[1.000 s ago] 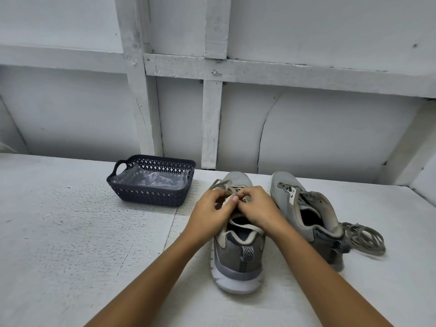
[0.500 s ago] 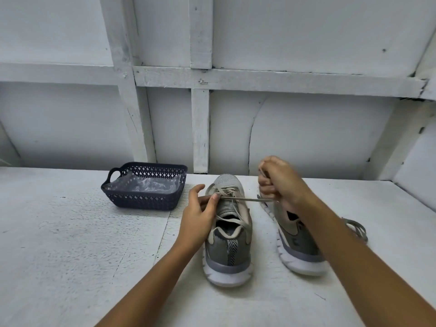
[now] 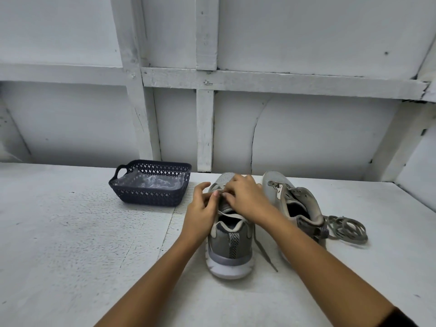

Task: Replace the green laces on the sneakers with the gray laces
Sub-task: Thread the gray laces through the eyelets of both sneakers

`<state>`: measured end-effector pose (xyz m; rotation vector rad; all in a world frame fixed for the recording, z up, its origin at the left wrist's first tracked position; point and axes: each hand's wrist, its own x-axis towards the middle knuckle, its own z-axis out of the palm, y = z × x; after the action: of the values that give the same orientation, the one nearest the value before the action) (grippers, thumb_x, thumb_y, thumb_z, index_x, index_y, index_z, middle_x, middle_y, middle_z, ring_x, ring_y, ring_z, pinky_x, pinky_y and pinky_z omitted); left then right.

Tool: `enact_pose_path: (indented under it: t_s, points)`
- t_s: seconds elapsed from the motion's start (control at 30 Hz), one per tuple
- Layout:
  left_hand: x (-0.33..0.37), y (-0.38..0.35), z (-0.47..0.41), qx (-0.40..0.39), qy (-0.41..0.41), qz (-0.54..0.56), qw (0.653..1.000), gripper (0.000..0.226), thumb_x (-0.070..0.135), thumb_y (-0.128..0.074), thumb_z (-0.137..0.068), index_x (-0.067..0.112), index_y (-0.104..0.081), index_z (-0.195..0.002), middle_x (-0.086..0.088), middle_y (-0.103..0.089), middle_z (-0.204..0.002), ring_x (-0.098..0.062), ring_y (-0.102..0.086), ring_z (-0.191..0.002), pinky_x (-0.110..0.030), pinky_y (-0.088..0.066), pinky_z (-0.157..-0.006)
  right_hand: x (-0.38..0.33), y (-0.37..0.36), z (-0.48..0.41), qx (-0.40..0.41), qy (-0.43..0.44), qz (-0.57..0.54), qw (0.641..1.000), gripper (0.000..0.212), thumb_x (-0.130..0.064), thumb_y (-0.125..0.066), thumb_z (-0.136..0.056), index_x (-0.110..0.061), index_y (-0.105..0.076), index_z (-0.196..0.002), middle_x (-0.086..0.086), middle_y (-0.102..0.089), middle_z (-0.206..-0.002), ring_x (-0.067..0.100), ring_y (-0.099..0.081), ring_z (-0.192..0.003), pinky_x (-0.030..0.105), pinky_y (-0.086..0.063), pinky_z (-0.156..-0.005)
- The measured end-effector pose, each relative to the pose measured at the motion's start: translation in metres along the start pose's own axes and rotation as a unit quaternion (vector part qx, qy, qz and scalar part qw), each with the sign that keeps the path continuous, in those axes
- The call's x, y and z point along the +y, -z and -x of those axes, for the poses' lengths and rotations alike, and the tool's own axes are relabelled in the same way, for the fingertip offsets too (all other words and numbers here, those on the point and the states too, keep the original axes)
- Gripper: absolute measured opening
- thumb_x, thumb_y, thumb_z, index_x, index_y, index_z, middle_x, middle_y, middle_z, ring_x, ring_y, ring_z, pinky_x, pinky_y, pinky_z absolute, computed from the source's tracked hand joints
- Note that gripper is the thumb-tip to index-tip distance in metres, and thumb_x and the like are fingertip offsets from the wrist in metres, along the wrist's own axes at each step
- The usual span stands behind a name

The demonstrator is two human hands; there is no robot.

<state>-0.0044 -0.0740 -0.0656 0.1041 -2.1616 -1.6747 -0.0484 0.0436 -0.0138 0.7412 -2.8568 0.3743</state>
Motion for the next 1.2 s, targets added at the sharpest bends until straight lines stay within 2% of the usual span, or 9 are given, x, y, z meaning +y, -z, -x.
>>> enact_pose_path:
  t_s: [0.2,0.43,0.57,0.73,0.8,0.9,1.0,1.1,1.2]
  points:
    - [0.0,0.0,0.0,-0.001,-0.003,-0.005,1.0,0.022,0.032,-0.049,-0.096,0.024,-0.047,-0.116,-0.005,-0.069,-0.104,-0.018,-0.065,-0.093,-0.038,-0.051,-0.084,0.018,0.025,0.041,0.047,-0.017,-0.434,0.9,0.023,-0.002,-0.051,-0.09,-0.014,-0.064,-0.075,-0.002,-0.073,-0.091,0.007,-0.065,-0.092,0.02,-0.048,-0.085]
    - [0.001,0.0,-0.002,-0.005,0.001,-0.028,1.0,0.012,0.032,-0.048,-0.096,0.028,-0.05,-0.108,-0.001,-0.068,-0.1,-0.017,-0.065,-0.091,-0.037,-0.052,-0.081,0.022,0.051,0.083,-0.019,-0.014,-0.508,0.861,0.029,0.005,-0.04,-0.094,-0.009,-0.052,-0.071,0.0,-0.073,-0.074,0.007,-0.067,-0.077,0.027,-0.047,-0.08]
    - [0.007,0.003,0.0,-0.018,-0.025,-0.081,0.996,0.027,0.027,-0.043,-0.099,0.015,-0.067,-0.104,0.004,-0.067,-0.094,-0.01,-0.059,-0.089,-0.013,-0.041,-0.071,0.019,0.059,0.088,-0.041,-0.023,-0.524,0.85,0.027,0.003,-0.041,-0.095,-0.007,-0.052,-0.072,0.004,-0.073,-0.075,0.01,-0.067,-0.074,0.034,-0.047,-0.081]
    - [0.013,0.008,-0.005,-0.045,-0.039,-0.136,0.989,0.026,0.029,-0.048,-0.097,0.013,-0.066,-0.106,0.002,-0.066,-0.098,-0.012,-0.059,-0.093,-0.021,-0.043,-0.074,0.008,0.071,0.079,0.009,-0.113,-0.53,0.84,0.027,-0.009,-0.044,-0.097,-0.013,-0.055,-0.072,-0.001,-0.065,-0.067,0.009,-0.06,-0.06,0.028,-0.047,-0.062]
    - [0.017,0.01,-0.006,-0.021,-0.067,-0.164,0.984,0.025,0.03,-0.053,-0.095,0.012,-0.064,-0.107,-0.001,-0.062,-0.1,-0.013,-0.057,-0.094,-0.026,-0.043,-0.079,0.003,0.079,0.07,0.036,-0.158,-0.573,0.803,0.026,-0.011,-0.043,-0.097,-0.012,-0.054,-0.074,0.001,-0.059,-0.063,0.01,-0.056,-0.053,0.026,-0.047,-0.054]
    - [0.037,0.012,0.003,0.045,-0.123,-0.157,0.979,0.018,0.027,-0.053,-0.094,0.013,-0.063,-0.093,0.002,-0.058,-0.081,-0.013,-0.055,-0.081,-0.023,-0.04,-0.069,-0.005,0.094,0.053,0.02,-0.207,-0.701,0.682,0.027,-0.009,-0.041,-0.096,-0.009,-0.052,-0.072,0.001,-0.053,-0.051,0.011,-0.054,-0.042,0.022,-0.049,-0.045]
    - [0.064,0.01,0.016,-0.057,-0.1,-0.052,0.992,0.031,0.035,-0.046,-0.097,0.017,-0.069,-0.089,0.014,-0.06,-0.061,-0.002,-0.057,-0.066,-0.013,-0.039,-0.058,-0.013,0.106,0.034,-0.008,-0.222,-0.785,0.579,0.032,-0.008,-0.036,-0.097,-0.006,-0.048,-0.067,0.004,-0.053,-0.044,0.014,-0.056,-0.037,0.023,-0.052,-0.044]
    - [0.079,0.002,0.025,-0.19,-0.104,-0.05,0.975,0.033,0.05,-0.046,-0.093,0.022,-0.064,-0.09,0.008,-0.056,-0.063,-0.001,-0.048,-0.061,-0.017,-0.037,-0.062,-0.021,0.109,0.016,-0.004,-0.221,-0.8,0.558,0.032,-0.004,-0.031,-0.096,-0.004,-0.046,-0.068,0.008,-0.054,-0.044,0.017,-0.059,-0.038,0.027,-0.054,-0.046]
    - [0.083,-0.003,0.025,-0.208,-0.107,-0.04,0.971,0.019,0.032,-0.054,-0.094,0.024,-0.07,-0.087,0.007,-0.059,-0.067,-0.002,-0.052,-0.067,-0.02,-0.041,-0.07,-0.023,0.108,0.007,0.001,-0.217,-0.812,0.541,0.031,-0.004,-0.03,-0.096,-0.003,-0.048,-0.072,0.008,-0.056,-0.045,0.018,-0.06,-0.04,0.028,-0.055,-0.048]
